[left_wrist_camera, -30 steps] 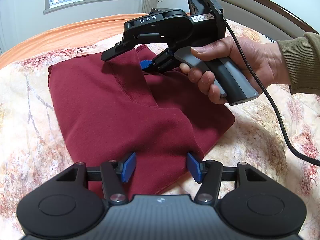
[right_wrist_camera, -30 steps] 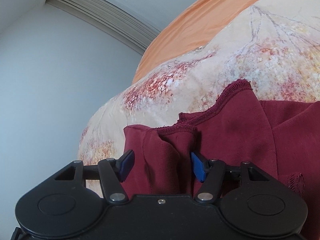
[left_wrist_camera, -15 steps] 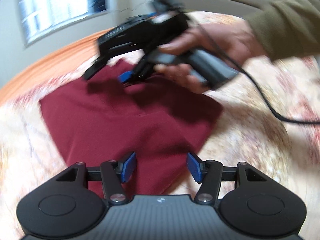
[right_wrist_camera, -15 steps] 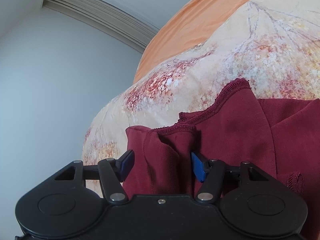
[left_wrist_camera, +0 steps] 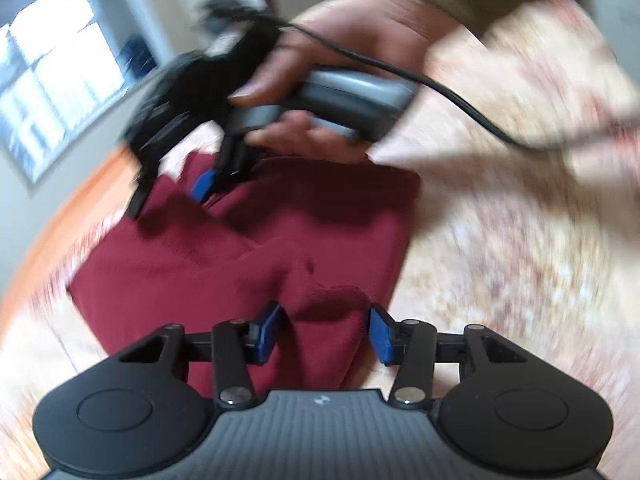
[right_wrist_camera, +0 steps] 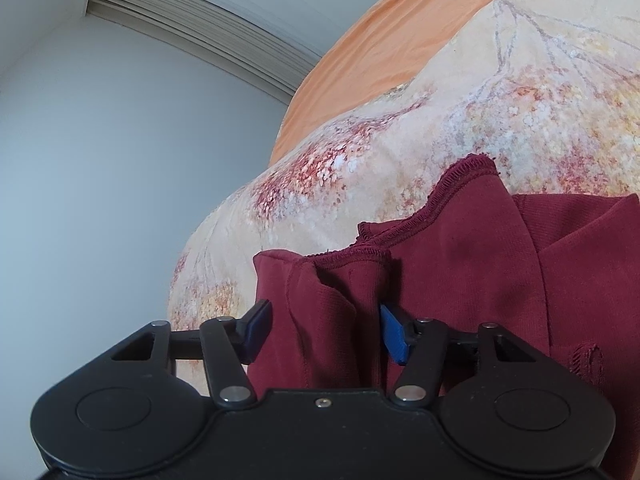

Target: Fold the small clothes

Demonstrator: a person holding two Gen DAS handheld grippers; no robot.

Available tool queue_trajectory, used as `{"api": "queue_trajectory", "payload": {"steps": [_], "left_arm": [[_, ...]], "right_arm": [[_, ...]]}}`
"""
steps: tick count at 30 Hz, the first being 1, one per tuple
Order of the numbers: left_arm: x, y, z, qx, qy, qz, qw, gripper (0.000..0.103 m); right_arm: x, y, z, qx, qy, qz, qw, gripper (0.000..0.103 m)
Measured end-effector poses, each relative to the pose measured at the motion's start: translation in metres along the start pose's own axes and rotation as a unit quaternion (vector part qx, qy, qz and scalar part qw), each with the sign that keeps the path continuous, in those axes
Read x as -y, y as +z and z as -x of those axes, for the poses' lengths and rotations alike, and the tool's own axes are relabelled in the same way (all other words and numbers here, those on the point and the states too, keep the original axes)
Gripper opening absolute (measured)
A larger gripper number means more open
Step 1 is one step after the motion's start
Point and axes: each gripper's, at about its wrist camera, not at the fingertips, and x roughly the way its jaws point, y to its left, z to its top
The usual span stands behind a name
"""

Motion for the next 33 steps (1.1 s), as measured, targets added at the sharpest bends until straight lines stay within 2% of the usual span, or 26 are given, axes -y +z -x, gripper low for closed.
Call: {"api": "queue_trajectory", "payload": {"steps": [1, 3, 4, 6, 10, 13, 18, 23, 27, 30, 33], "left_arm": [[-0.008, -0.001, 0.003, 0.004, -0.009, 0.03, 0.9995, 0.05], [-0.022, -0.003, 0.005, 0.006, -0.025, 0.075, 0.9969, 0.038], [-0.027, -0.004, 0.005, 0.007, -0.03, 0.09, 0.9954, 0.034], [-0.036, -0.005, 0.007, 0.013, -0.037, 0.119, 0.9921, 0.016], [-0.047, -0.005, 0.01, 0.027, -0.052, 0.163, 0.9849, 0.012], [-0.049, -0.001, 0.015, 0.038, -0.054, 0.176, 0.9822, 0.011], [-0.044, 0.023, 0.032, 0.082, -0.057, 0.186, 0.9775, 0.011], [-0.031, 0.055, 0.023, 0.11, -0.076, 0.185, 0.9736, 0.011], [-0.023, 0.067, 0.014, 0.119, -0.09, 0.192, 0.97, 0.011], [-0.018, 0.069, 0.002, 0.11, -0.096, 0.193, 0.9703, 0.011], [-0.015, 0.069, -0.013, 0.088, -0.096, 0.182, 0.9745, 0.012]], "right_arm": [[0.002, 0.0, 0.001, -0.001, -0.001, -0.003, 1.0, 0.048], [0.005, 0.001, 0.003, -0.001, -0.004, -0.009, 1.0, 0.028], [0.007, 0.001, 0.003, -0.001, -0.007, -0.01, 1.0, 0.024], [0.007, 0.0, 0.005, 0.0, -0.008, -0.007, 1.0, 0.015], [0.006, -0.001, 0.008, 0.007, -0.002, -0.008, 1.0, 0.011], [0.004, 0.0, 0.013, 0.014, 0.013, -0.016, 1.0, 0.01], [-0.01, 0.019, 0.037, 0.015, 0.027, -0.005, 1.0, 0.01], [-0.012, 0.047, 0.066, -0.004, -0.004, 0.029, 1.0, 0.01], [0.001, 0.059, 0.085, -0.013, -0.04, 0.033, 0.999, 0.01], [0.014, 0.06, 0.091, -0.015, -0.054, 0.03, 0.998, 0.01], [0.03, 0.056, 0.09, -0.014, -0.075, 0.024, 0.997, 0.01]]}}
